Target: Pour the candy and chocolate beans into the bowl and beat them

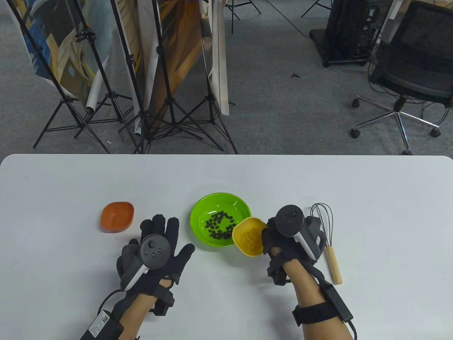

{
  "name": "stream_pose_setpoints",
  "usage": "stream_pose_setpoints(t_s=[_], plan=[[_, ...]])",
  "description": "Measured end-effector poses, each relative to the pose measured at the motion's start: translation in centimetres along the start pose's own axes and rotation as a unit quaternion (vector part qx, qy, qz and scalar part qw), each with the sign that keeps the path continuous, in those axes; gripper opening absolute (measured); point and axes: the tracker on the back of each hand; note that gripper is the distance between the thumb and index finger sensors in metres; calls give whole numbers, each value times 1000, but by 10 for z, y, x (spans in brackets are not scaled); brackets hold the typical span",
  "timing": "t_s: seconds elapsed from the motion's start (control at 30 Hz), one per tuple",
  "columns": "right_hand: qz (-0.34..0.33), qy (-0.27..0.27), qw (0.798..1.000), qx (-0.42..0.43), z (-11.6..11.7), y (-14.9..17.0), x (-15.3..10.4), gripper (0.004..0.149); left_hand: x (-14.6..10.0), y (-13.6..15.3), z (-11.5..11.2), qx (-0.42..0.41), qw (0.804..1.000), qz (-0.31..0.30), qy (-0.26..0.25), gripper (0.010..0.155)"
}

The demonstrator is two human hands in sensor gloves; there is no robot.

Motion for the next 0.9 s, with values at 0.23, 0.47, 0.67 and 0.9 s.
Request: stream_pose_setpoints(t_s=[0.23,0.47,0.67,0.9], plan=[[17,-3,1000,-5,24,-23,29,42,1,1,0,1,1000,2,2,86],[38,-24,999,-15,42,-38,47,43,3,3,-1,1,1000,4,6,86],[46,-18,999,-16,52,-40,50,42,2,0,-3,7,1000,-1,8,86],[53,3,998,-22,56,-45,52,41,2,-1,-5,8,1000,-3,11,87]])
Point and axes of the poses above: the tracker on the back of each hand, its own y axis roughly to the little-finger side, its own x axis roughly from the wrist to the fingertips, z = x × y, and after that the axes turned 13 degrees about z, right-handed
